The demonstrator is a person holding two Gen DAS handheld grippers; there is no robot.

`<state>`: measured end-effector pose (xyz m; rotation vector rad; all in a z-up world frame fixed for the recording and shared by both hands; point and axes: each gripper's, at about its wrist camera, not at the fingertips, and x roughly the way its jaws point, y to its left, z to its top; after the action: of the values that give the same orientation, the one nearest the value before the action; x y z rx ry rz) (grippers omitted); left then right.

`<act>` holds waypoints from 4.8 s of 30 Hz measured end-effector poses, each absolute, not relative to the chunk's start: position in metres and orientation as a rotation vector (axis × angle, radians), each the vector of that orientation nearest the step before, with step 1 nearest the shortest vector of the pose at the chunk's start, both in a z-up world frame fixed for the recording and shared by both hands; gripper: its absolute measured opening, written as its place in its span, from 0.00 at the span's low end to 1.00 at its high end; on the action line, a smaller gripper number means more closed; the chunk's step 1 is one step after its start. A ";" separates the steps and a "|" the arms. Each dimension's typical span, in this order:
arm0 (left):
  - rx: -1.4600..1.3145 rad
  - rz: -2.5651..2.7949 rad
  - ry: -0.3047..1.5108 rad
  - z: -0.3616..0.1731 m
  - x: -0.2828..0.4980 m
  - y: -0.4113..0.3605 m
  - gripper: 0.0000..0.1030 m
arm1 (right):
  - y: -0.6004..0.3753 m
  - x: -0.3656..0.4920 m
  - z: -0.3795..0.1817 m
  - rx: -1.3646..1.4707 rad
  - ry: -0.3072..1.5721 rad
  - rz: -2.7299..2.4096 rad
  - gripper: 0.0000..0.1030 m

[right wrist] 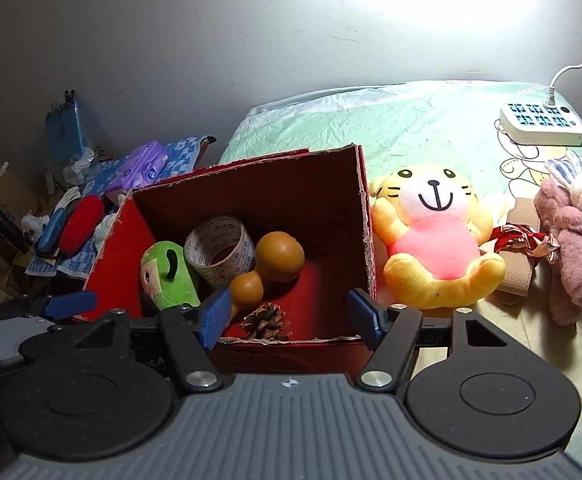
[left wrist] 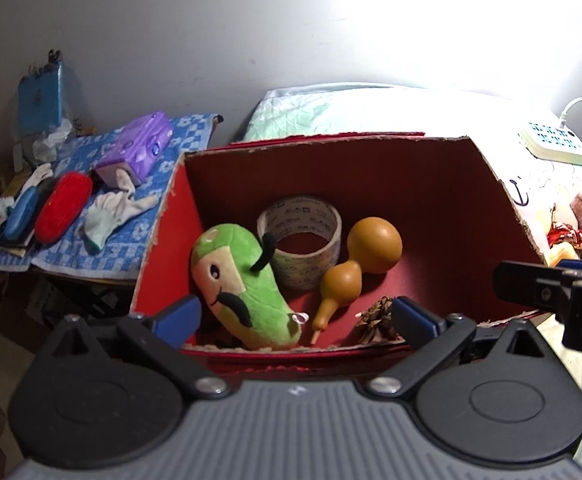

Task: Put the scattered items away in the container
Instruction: 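Withdraw the right tool up and away from the red box, then lower the right tool around the red packet box beside the box, then close the right tool on the red packet box, then lift the red packet box with the right tool and lower it into the box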

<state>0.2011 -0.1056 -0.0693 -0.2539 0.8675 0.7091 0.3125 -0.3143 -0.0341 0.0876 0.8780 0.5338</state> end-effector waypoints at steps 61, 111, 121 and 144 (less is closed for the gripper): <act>-0.395 0.191 1.033 -0.169 0.194 -0.226 0.81 | -0.392 0.304 -0.160 0.307 1.382 0.755 0.64; -0.435 0.222 0.732 -0.044 0.244 -0.083 0.79 | -0.290 0.390 -0.023 0.105 0.908 0.782 0.60; -0.519 0.143 0.778 -0.077 0.283 -0.054 0.80 | -0.283 0.420 -0.048 0.138 1.013 0.647 0.60; -0.602 0.041 0.957 -0.141 0.311 -0.048 0.77 | -0.251 0.433 -0.063 -0.103 1.040 0.539 0.47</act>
<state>0.3110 -0.0477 -0.1408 -0.6024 0.9568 0.0408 0.4328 -0.2513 -0.0629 -0.1030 1.0403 0.5393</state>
